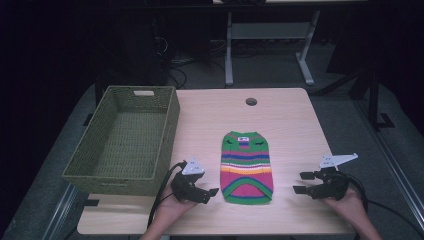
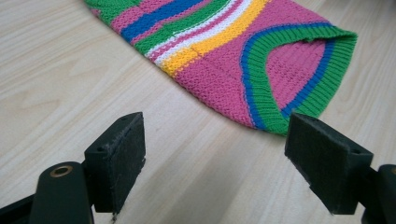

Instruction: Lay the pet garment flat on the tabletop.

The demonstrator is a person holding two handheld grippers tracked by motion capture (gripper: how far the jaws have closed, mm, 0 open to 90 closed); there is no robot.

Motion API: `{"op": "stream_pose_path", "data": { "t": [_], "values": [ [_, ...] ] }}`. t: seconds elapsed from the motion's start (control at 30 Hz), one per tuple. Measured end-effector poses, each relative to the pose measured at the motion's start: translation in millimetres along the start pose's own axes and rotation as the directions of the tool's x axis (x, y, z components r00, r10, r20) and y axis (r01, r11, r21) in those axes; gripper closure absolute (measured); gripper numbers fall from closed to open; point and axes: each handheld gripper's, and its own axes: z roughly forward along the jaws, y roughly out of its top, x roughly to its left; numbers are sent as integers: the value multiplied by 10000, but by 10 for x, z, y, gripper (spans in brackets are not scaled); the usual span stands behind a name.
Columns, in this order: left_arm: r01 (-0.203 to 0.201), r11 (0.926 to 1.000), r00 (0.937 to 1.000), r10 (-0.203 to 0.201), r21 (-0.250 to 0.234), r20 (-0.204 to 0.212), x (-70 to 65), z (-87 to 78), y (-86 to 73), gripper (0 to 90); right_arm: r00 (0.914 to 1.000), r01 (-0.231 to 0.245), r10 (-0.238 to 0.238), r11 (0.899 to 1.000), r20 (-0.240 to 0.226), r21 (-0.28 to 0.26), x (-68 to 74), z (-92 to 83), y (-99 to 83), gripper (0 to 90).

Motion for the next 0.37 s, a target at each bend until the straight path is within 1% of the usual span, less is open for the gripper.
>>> {"op": "stream_pose_path", "data": {
  "t": [0.13,0.17,0.2,0.23,0.27,0.37],
  "values": [
    [-60,10000,10000,60,5,71,-30,-4,-29,199,9999,-146,146,9999,7,88,30,-1,-47,280],
    [-67,10000,9999,68,-15,77,-44,0,-37,199,9999,-80,79,9998,69,158,46,5,-85,280],
    [-88,10000,9999,89,-36,77,-48,2,-41,199,9999,-80,79,9998,69,158,46,5,-85,280],
    [-3,10000,9999,4,-100,124,-58,6,-50,199,9999,-106,104,9998,99,196,67,4,-112,280],
    [-3,10000,9999,4,-100,124,-58,6,-50,199,9999,-106,104,9998,99,196,67,4,-112,280],
    [-97,9999,9998,99,-105,191,-68,0,-63,199,9998,12,-17,9997,203,231,113,-1,-144,279]
  ]
}}
